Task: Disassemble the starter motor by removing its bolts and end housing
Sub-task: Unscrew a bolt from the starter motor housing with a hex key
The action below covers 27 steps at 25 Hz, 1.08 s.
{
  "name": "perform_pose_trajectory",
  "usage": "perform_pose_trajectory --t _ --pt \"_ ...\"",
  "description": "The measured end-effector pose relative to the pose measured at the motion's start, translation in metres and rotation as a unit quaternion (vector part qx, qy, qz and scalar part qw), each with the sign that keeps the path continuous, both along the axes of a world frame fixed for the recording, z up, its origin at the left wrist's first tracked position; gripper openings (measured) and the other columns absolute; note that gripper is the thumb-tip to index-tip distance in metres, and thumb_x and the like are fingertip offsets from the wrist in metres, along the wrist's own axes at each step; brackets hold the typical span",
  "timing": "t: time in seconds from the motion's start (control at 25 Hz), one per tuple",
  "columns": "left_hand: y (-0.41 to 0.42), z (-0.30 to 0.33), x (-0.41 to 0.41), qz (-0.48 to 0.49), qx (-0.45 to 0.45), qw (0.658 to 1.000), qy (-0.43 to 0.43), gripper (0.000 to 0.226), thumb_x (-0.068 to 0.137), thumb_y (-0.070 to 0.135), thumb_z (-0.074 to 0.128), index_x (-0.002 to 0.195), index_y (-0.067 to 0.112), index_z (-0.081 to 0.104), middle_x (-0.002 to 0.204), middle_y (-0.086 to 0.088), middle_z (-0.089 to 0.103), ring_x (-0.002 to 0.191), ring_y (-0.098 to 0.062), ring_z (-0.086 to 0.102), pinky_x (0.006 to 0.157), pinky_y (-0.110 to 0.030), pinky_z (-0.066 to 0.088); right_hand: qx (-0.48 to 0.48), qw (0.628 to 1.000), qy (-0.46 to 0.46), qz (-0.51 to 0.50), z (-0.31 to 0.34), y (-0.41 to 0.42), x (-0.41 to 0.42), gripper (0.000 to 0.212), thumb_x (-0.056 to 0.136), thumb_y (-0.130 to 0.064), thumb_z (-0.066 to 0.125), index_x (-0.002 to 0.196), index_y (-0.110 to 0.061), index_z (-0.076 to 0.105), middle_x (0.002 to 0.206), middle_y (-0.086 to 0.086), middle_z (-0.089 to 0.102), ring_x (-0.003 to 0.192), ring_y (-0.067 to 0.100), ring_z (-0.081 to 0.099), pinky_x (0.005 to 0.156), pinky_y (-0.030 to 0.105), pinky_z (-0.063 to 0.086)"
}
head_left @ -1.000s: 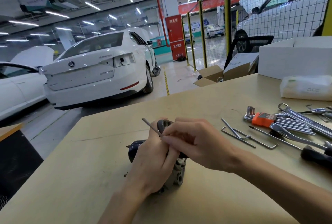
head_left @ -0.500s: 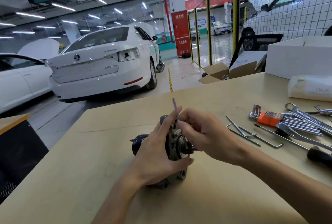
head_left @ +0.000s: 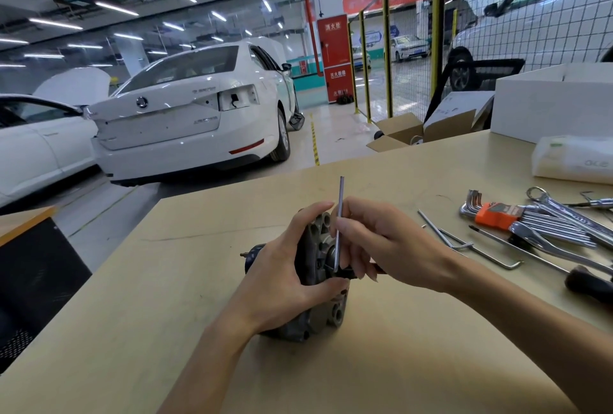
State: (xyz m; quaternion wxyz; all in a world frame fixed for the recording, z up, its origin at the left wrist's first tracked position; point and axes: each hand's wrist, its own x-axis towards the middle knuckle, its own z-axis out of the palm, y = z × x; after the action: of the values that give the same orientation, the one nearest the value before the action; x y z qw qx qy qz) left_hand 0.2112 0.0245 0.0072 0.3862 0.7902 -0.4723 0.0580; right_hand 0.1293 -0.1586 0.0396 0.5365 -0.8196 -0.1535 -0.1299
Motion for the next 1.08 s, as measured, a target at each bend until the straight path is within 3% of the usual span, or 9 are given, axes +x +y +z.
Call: perform_pose_trajectory --t 0.64,0.8,0.88,0.96,1.08 --pt "-0.001 -0.001 0.000 -0.008 -0.011 1.000 -0.021 0.079 0.079 0.039 0.081 0.139 0.052 0.031 0.115 0.020 0.062 0.106 -0.005 0.064 0.085 -0.011 0.047 -0.034 0.997 -0.016 0.061 -0.002 -0.011 0.004 0.021 0.102 -0.020 0.039 0.095 -0.004 0.051 0.072 0.002 0.063 0.063 0.020 0.060 0.063 0.033 0.053" --pt "-0.002 -0.001 -0.001 -0.006 -0.011 1.000 -0.024 0.075 0.080 0.044 0.077 0.137 0.055 0.030 0.114 0.021 0.062 0.104 -0.005 0.065 0.087 -0.019 0.051 -0.052 0.998 -0.013 0.032 -0.005 -0.017 0.007 0.016 0.103 -0.020 0.043 0.096 -0.013 0.056 0.072 -0.001 0.061 0.064 0.014 0.059 0.064 0.038 0.052" --pt "-0.002 0.001 -0.003 -0.002 -0.012 0.999 -0.033 0.072 0.081 0.047 0.076 0.136 0.055 0.030 0.112 0.022 0.062 0.101 -0.003 0.065 0.084 -0.015 0.050 -0.047 0.999 -0.016 0.023 -0.006 -0.016 0.008 0.015 0.103 -0.018 0.044 0.096 -0.014 0.057 0.071 -0.001 0.062 0.061 0.013 0.059 0.061 0.037 0.051" --pt "-0.004 0.001 -0.006 0.007 -0.017 0.999 -0.042 0.070 0.081 0.048 0.076 0.134 0.053 0.032 0.108 0.023 0.063 0.096 -0.001 0.066 0.079 -0.011 0.049 -0.052 0.998 -0.041 0.008 -0.007 -0.013 0.007 0.013 0.103 -0.021 0.046 0.095 -0.016 0.056 0.069 -0.002 0.064 0.057 0.012 0.059 0.056 0.032 0.052" --pt "-0.009 0.002 -0.011 0.035 -0.018 0.998 -0.051 0.066 0.079 0.056 0.072 0.132 0.051 0.032 0.099 0.018 0.066 0.088 -0.004 0.067 0.077 -0.024 0.054 -0.160 0.976 -0.133 -0.058 -0.009 -0.007 0.006 0.007 0.100 -0.022 0.052 0.094 -0.021 0.054 0.063 -0.004 0.061 0.055 0.012 0.057 0.052 0.026 0.049"
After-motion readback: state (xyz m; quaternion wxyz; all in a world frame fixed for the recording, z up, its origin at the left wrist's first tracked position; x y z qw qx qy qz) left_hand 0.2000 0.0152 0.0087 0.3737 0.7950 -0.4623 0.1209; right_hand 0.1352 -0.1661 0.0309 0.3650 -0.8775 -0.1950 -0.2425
